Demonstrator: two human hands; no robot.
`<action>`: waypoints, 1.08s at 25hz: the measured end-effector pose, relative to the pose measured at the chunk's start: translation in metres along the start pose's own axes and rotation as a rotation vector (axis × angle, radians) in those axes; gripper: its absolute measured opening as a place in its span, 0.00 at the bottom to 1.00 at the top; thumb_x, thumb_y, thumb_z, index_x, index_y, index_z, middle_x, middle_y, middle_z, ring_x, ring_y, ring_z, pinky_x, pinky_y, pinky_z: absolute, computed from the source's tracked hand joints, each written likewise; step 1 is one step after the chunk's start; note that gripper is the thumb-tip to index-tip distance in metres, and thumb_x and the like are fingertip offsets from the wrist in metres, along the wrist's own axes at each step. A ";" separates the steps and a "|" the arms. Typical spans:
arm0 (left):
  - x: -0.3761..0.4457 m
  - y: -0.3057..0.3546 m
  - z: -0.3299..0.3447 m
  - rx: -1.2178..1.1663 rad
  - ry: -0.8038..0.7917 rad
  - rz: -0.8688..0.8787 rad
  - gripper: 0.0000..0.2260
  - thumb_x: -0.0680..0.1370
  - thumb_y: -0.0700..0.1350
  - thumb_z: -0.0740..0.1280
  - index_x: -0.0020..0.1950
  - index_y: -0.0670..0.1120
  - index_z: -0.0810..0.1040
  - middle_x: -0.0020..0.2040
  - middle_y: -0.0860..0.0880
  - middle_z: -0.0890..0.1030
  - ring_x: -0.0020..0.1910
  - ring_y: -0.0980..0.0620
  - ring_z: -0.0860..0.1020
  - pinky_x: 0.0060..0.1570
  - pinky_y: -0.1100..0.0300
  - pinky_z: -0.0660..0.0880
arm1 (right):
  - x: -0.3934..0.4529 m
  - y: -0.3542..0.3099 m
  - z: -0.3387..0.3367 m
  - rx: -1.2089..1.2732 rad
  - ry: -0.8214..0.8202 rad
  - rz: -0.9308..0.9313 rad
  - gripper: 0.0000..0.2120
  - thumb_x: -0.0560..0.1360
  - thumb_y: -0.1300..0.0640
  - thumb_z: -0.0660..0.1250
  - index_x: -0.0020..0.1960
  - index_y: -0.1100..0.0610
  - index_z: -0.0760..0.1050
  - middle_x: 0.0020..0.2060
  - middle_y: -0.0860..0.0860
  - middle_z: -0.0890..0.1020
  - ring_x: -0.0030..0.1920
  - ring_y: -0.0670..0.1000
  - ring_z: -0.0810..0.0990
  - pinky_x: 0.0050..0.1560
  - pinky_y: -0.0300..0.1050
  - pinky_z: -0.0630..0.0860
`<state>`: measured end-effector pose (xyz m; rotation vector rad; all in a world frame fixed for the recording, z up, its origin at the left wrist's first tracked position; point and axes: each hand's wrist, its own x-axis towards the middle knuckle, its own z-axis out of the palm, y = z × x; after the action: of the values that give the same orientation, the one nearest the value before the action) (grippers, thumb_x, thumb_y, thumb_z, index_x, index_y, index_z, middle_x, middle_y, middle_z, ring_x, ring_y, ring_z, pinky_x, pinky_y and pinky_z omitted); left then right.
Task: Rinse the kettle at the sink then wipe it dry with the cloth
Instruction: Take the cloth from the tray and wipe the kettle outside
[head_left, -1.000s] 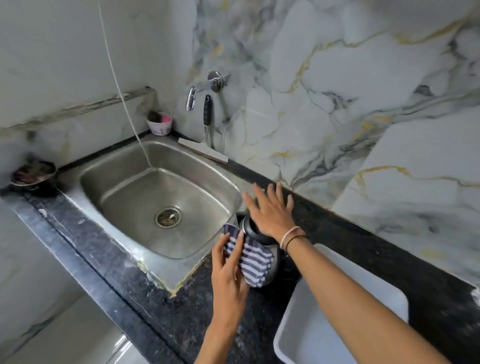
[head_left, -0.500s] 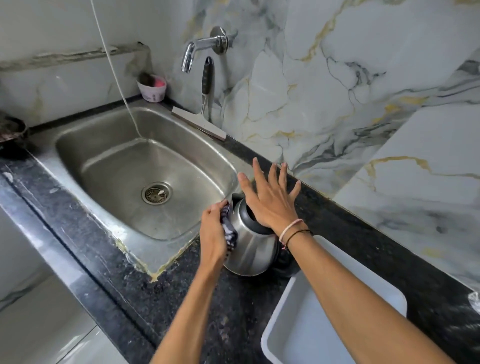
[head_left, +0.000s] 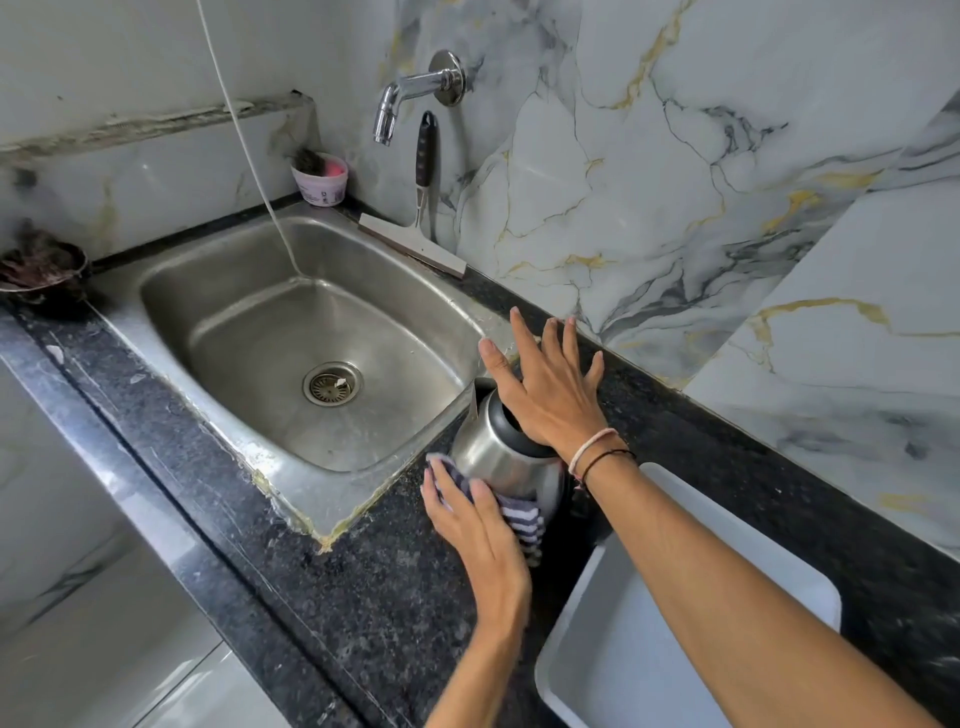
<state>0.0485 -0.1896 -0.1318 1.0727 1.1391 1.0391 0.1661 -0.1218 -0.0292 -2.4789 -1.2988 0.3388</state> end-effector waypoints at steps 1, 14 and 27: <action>0.022 0.009 -0.003 0.016 0.003 -0.030 0.27 0.83 0.61 0.50 0.79 0.49 0.66 0.79 0.47 0.64 0.79 0.47 0.63 0.78 0.48 0.60 | 0.000 0.000 0.000 0.003 -0.003 0.005 0.39 0.79 0.27 0.43 0.84 0.43 0.46 0.84 0.61 0.50 0.84 0.58 0.37 0.77 0.76 0.36; 0.004 -0.002 -0.010 0.173 -0.155 0.273 0.26 0.85 0.50 0.54 0.82 0.47 0.54 0.83 0.45 0.55 0.82 0.51 0.53 0.80 0.60 0.50 | -0.001 -0.001 -0.003 0.099 0.038 0.003 0.37 0.81 0.30 0.46 0.85 0.47 0.49 0.84 0.64 0.52 0.84 0.60 0.41 0.77 0.75 0.39; 0.164 0.074 -0.027 -0.591 -0.725 -0.499 0.17 0.79 0.40 0.62 0.65 0.37 0.81 0.61 0.37 0.84 0.61 0.40 0.83 0.59 0.50 0.81 | -0.003 -0.001 -0.022 0.165 0.086 -0.099 0.30 0.83 0.37 0.58 0.77 0.55 0.68 0.81 0.59 0.64 0.82 0.58 0.61 0.79 0.58 0.61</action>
<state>0.0364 -0.0137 -0.0888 0.5537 0.4159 0.4595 0.1719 -0.1280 -0.0081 -2.2586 -1.2986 0.2994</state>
